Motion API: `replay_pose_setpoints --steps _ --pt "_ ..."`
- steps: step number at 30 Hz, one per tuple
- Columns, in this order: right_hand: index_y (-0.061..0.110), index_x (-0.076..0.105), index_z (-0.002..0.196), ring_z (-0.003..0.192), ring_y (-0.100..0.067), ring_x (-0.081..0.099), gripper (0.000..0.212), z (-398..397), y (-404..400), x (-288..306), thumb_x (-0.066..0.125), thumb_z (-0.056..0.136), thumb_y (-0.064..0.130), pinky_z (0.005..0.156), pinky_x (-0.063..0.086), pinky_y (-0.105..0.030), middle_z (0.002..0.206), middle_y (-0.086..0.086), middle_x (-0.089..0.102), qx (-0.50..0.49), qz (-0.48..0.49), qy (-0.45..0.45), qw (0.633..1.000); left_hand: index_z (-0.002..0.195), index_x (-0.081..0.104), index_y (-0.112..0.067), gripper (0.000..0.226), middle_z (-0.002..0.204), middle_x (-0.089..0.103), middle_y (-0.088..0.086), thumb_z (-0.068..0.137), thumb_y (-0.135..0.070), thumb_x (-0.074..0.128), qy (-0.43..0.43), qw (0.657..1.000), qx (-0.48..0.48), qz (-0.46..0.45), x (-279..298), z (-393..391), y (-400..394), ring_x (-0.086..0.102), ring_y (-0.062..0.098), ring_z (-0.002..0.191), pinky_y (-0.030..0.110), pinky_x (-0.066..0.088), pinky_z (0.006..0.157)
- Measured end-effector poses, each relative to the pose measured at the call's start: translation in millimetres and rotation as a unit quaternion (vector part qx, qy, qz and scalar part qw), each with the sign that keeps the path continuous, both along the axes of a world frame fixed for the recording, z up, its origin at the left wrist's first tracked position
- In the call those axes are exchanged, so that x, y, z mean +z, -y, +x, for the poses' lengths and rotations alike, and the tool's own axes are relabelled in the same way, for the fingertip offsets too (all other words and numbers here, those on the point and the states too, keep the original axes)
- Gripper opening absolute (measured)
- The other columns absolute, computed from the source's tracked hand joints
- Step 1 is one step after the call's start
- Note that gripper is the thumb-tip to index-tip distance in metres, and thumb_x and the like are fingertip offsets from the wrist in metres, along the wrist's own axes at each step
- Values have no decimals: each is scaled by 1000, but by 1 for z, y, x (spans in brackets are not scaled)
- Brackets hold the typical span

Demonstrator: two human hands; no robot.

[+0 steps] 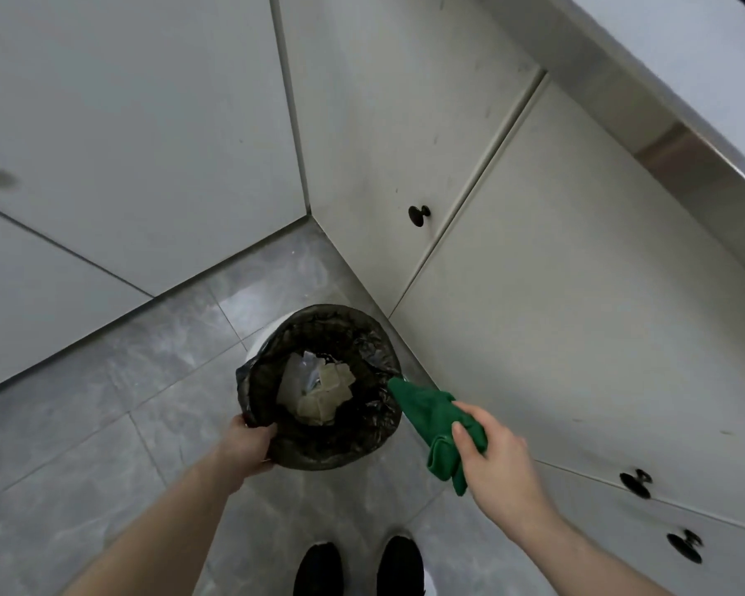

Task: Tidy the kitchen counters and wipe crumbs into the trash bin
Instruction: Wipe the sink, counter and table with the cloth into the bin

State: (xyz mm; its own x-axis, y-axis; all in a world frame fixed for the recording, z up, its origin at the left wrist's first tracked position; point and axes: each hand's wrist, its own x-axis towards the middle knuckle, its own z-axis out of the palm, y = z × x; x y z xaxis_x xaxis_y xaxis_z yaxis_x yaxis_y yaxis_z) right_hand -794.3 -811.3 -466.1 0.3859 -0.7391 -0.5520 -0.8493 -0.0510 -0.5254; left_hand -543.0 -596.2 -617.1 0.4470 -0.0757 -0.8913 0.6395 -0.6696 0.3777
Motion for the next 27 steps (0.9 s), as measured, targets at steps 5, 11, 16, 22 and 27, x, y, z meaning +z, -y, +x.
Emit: replay_pose_setpoints --steps 5,11,16,22,27 --pt "43 62 129 66 0 67 29 -7 -3 19 56 101 38 53 47 -13 79 19 71 3 -5 -3 1000 135 47 -9 50 102 62 12 94 -25 70 22 992 -105 71 29 -4 -7 63 31 85 37 55 68" --pt "54 59 121 78 9 65 26 -14 -17 84 57 100 37 65 52 -11 87 23 71 -13 3 26 1000 147 39 -14 62 133 61 13 94 -36 62 125 933 -326 87 123 -14 -10 63 31 112 33 48 81" --pt "46 61 127 93 2 67 28 -29 -43 189 57 101 36 85 57 -28 104 17 74 -33 11 57 998 137 53 -20 49 127 66 3 89 -24 62 181 886 -427 7 263 -44 -9 63 22 115 30 48 92" --pt "51 58 131 108 6 64 32 -71 -80 315 55 101 38 97 55 -27 116 29 69 -49 24 118 992 128 62 -25 43 122 63 -9 86 -23 70 235 837 -485 -90 419 -72 -12 60 8 110 15 41 86" --pt "68 54 122 107 13 62 34 -113 -99 397 54 101 41 93 50 -11 115 39 64 -77 -1 156 985 125 63 -27 41 116 61 -15 84 -27 69 268 805 -508 -147 506 -99 -5 61 6 109 15 42 85"
